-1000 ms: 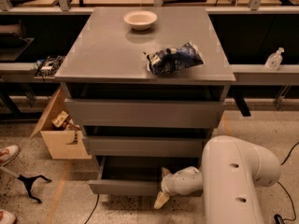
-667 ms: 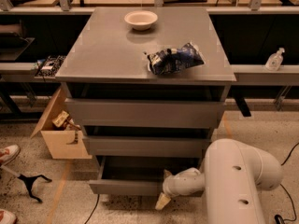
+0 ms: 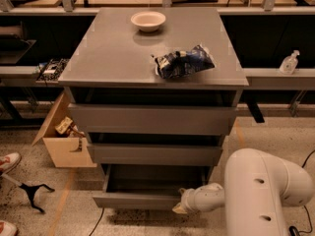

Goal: Open bottom drawer

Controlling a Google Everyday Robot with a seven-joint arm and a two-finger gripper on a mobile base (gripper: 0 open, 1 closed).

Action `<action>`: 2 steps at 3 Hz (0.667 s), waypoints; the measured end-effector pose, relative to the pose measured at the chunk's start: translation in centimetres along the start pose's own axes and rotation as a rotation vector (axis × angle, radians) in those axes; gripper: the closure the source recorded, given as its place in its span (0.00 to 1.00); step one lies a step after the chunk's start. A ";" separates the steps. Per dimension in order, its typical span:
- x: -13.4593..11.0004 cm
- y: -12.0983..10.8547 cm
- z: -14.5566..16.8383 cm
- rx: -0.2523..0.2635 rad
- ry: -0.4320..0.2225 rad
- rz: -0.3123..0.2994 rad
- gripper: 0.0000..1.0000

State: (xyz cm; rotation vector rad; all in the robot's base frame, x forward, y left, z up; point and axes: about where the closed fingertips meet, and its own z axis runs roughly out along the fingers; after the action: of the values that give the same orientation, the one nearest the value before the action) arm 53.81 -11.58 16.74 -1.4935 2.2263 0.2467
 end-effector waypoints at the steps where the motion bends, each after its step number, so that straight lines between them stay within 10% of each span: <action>1: 1.6 0.5 -1.1 0.012 -0.001 0.045 0.71; 2: 1.9 0.7 -1.3 0.013 0.000 0.053 1.00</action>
Offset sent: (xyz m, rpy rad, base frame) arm -0.1367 -0.0471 0.0294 0.0027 0.0419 -0.2895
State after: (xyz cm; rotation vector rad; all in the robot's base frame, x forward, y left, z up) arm 52.25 -13.41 16.99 -1.4289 2.2656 0.2483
